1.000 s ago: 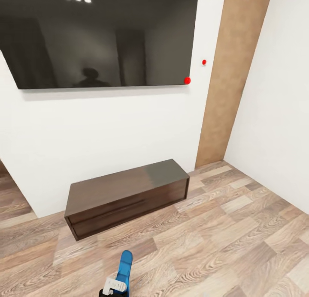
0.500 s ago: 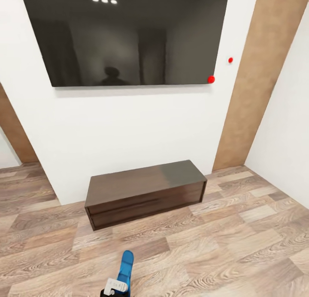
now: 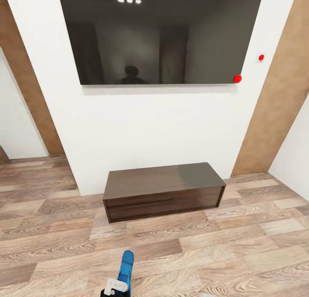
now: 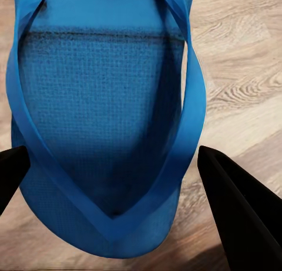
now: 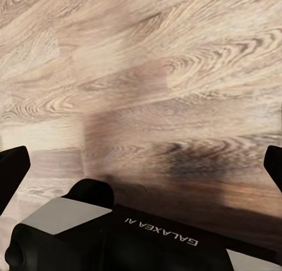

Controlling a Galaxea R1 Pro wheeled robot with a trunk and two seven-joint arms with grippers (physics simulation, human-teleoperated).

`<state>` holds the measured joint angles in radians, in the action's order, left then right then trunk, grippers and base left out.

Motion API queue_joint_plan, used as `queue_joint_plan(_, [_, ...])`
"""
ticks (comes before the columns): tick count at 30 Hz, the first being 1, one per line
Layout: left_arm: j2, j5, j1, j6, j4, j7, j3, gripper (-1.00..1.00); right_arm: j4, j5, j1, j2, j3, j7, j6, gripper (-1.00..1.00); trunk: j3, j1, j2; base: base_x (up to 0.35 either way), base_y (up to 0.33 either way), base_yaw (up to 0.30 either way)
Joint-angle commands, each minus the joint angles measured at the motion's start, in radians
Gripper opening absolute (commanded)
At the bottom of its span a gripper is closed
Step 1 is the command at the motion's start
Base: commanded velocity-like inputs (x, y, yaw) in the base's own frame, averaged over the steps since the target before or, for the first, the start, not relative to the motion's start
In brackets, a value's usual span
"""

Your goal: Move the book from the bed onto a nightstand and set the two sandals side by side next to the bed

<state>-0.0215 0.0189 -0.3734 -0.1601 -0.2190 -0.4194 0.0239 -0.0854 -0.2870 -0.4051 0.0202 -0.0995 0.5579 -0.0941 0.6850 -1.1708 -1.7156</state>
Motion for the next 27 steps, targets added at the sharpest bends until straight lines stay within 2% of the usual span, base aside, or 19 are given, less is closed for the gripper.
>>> queue_joint_plan(1, [0.0, 0.003, -0.001, -0.006, 0.001, 0.001, 0.002, -1.0, -0.002, -0.011, 0.0, 0.001, -0.008, 0.002, -0.007, 1.0, 0.001, 0.0, 0.0, 0.0, 0.0, 0.275])
queue_joint_plan(27, [0.0, 0.003, -0.001, -0.006, 0.003, 0.001, 0.002, -1.0, -0.002, -0.011, 0.0, 0.001, -0.008, 0.002, -0.007, 1.0, 0.013, 0.0, 0.0, 0.0, 0.0, 0.275])
